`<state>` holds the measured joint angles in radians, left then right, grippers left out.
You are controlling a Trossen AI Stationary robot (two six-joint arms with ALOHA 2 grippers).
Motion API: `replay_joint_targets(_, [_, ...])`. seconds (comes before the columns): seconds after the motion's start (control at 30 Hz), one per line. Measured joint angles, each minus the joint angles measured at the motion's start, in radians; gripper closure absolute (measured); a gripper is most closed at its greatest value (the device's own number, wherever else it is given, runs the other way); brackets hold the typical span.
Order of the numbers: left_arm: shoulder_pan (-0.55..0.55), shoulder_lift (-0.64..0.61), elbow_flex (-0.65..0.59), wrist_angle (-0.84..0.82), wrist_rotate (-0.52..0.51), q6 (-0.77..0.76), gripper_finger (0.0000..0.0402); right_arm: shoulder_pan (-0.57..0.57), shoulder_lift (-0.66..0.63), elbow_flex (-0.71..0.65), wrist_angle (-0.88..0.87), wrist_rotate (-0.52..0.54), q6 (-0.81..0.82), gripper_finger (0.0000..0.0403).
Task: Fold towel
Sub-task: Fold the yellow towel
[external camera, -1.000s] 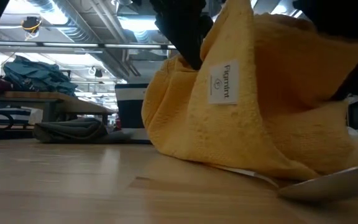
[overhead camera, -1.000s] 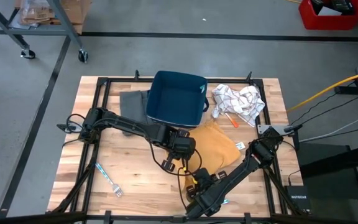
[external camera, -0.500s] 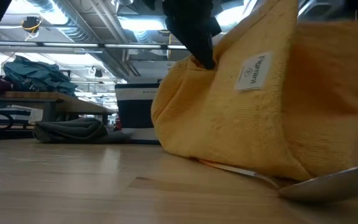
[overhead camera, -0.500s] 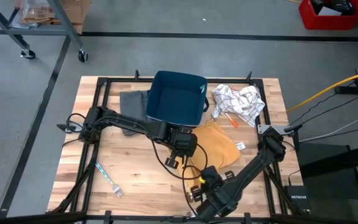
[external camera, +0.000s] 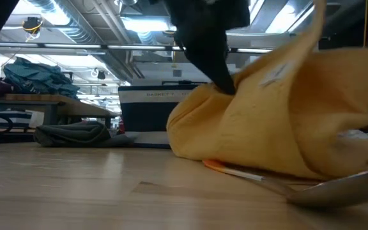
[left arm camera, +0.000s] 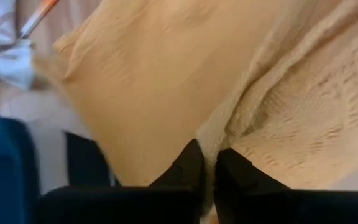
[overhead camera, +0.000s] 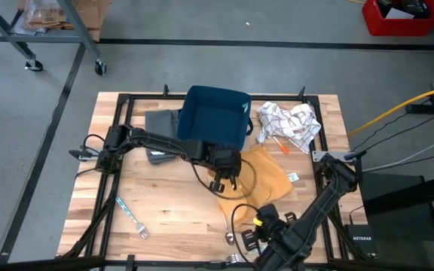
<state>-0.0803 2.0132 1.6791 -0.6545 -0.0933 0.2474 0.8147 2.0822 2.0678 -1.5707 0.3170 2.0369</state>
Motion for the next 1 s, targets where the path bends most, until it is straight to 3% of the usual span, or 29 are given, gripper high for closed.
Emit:
replay_joint_targets(0.23, [0.046,0.0,-0.079,0.135,-0.001,0.048,0.0377,-0.004,0.0,0.0,0.002,-0.024,-0.002,0.0379])
replay_joint_targets(0.53, [0.049,0.001,-0.119,0.264,-0.045,0.043,0.0265,-0.003,0.001,0.0,0.056,0.024,-0.003,0.0379])
replay_joint_targets(0.67, [0.048,-0.007,-0.081,0.276,-0.074,-0.035,0.0241,-0.003,0.001,0.0,0.109,0.106,-0.003,0.0379])
replay_joint_targets(0.83, [0.041,-0.043,-0.043,0.157,-0.072,-0.118,0.0239,-0.005,0.018,-0.002,0.152,0.223,-0.004,0.0379])
replay_joint_targets(1.0, [0.007,-0.065,-0.047,-0.043,-0.067,-0.136,0.0238,-0.019,0.049,-0.041,0.176,0.241,-0.004,0.0379])
